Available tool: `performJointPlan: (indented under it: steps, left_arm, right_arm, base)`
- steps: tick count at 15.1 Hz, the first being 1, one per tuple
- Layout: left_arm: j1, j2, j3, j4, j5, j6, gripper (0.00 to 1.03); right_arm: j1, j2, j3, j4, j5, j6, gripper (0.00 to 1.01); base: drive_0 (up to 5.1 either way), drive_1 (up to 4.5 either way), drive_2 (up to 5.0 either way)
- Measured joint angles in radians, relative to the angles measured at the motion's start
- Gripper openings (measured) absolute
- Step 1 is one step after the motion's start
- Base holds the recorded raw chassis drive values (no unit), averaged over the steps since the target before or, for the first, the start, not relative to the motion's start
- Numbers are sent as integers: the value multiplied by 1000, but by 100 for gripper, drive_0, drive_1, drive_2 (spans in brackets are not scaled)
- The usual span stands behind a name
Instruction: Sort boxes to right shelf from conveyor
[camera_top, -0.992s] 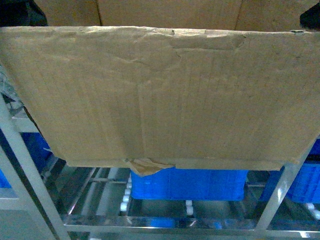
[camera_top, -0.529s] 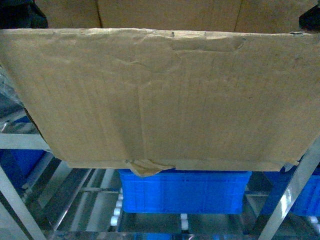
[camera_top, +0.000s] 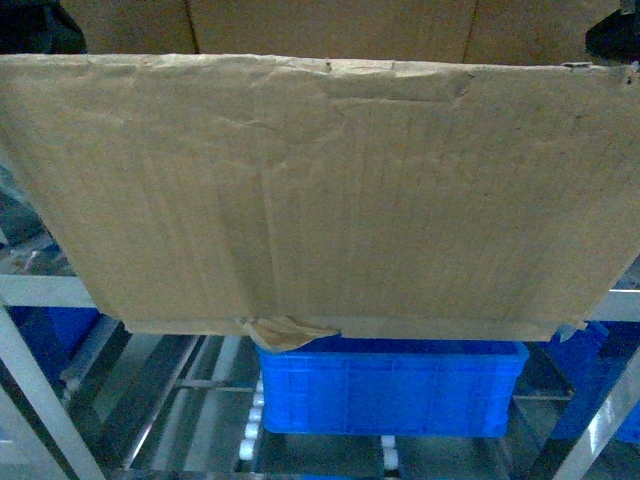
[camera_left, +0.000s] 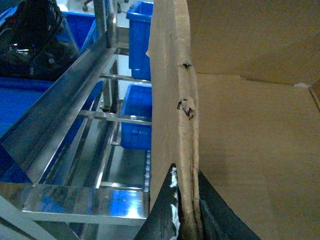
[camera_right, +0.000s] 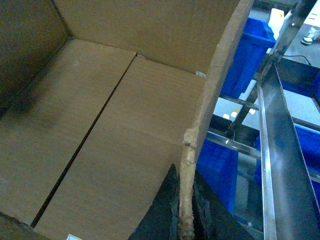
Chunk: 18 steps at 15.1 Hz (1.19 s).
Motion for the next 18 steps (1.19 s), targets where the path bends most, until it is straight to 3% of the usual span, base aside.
performJointPlan:
  steps: [3,5,7,9,11,14,17,18]
  left_arm:
    - [1,6,8,-16,24,-2,2]
    - [37,90,92,-8,68,4,2]
    - [59,162,157,-23,85,24,2]
    - [84,245,280,-87,104,18,2]
    - [92,316,370,-122,103,-18,2]
    - [92,383,443,-145,117,-66,2]
    - [92,442,486,-156,127,-74,2]
    - [90,468,488,-127,117,-56,7]
  right_arm:
    - [-7,8,0,14,13,2,3]
    - [-5,69,27,49,35,24,3]
    - [-3,136,85,51,46,51,3]
    - [2,248,224,7,50,77,3]
    - [0,340,351,-4,45,58,3]
    - [-20,411,447,3,54,21,3]
    - [-27,442,464,8,65,0,3]
    - [-27,457,464,18,75,-14,3]
  base:
    - [0,0,0]
    - [0,0,0]
    - [0,0,0]
    - [0,0,0]
    - [0,0,0]
    - [0,0,0]
    - [0,0,0]
    - [0,0,0]
